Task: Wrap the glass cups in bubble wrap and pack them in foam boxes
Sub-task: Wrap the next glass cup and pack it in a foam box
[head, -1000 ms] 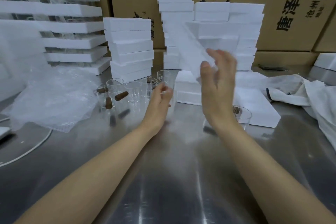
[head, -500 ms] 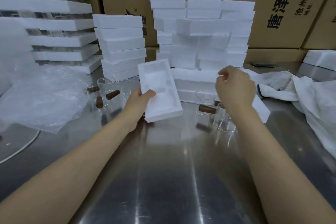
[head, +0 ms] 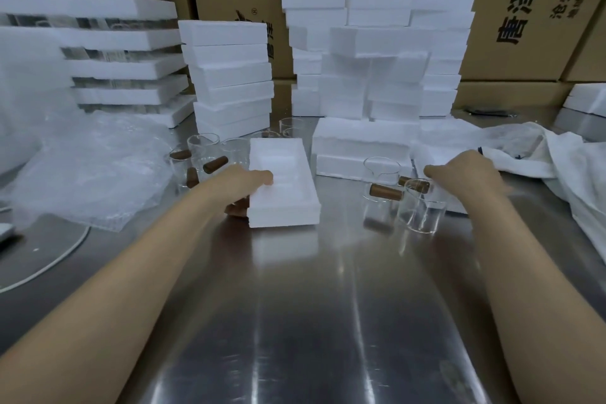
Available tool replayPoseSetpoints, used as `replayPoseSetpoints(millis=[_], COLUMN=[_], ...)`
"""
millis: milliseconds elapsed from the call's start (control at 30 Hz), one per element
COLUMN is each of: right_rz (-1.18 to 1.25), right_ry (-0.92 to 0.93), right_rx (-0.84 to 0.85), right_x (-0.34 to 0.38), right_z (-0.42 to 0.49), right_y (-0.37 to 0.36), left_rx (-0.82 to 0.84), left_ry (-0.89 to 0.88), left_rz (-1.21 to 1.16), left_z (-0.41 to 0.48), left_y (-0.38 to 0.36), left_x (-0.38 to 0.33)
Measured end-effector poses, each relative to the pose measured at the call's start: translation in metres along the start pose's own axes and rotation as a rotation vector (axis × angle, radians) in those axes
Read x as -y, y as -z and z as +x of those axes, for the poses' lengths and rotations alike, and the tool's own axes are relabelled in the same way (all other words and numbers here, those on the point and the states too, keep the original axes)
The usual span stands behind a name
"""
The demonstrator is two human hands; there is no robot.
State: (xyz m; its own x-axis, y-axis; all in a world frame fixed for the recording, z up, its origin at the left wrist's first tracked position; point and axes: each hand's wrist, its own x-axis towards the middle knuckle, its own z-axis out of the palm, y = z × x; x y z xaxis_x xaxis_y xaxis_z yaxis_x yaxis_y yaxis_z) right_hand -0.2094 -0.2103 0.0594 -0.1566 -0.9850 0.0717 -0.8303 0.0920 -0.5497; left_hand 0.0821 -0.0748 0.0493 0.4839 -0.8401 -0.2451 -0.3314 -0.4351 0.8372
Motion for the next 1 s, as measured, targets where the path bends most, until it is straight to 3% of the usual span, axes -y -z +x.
replayPoseSetpoints(millis=[100, 200, 333, 467, 567, 633, 867, 1000], right_rz=[-0.028, -0.056, 0.077, 0.184, 0.095, -0.011, -0.206, -0.207], right_ry=[-0.004, 0.145, 0.413, 0.621, 0.694, 0.701, 0.664, 0.657], right_rx=[-0.151, -0.387, -0.541, -0.334, -0.018, 0.115, 0.113, 0.167], right_x=[0.006, 0.020, 0.050, 0.078, 0.082, 0.082, 0.083, 0.082], right_z=[-0.003, -0.016, -0.055, -0.106, -0.133, -0.143, -0.146, -0.145], right_y=[0.005, 0.011, 0.017, 0.011, -0.003, -0.014, -0.021, -0.016], left_rx=[-0.072, -0.175, -0.236, -0.021, -0.128, -0.111, 0.039, 0.114], left_ry=[-0.039, -0.120, -0.454, -0.521, -0.518, -0.469, -0.391, -0.421], left_rz=[0.059, 0.171, 0.200, 0.293, 0.525, 0.653, 0.708, 0.585], left_z=[0.004, 0.006, 0.000, 0.000, -0.002, -0.004, -0.008, -0.009], left_y=[0.002, 0.000, -0.005, -0.009, -0.006, -0.001, 0.013, 0.021], left_x=[0.002, 0.002, 0.001, 0.002, 0.001, 0.000, -0.003, 0.001])
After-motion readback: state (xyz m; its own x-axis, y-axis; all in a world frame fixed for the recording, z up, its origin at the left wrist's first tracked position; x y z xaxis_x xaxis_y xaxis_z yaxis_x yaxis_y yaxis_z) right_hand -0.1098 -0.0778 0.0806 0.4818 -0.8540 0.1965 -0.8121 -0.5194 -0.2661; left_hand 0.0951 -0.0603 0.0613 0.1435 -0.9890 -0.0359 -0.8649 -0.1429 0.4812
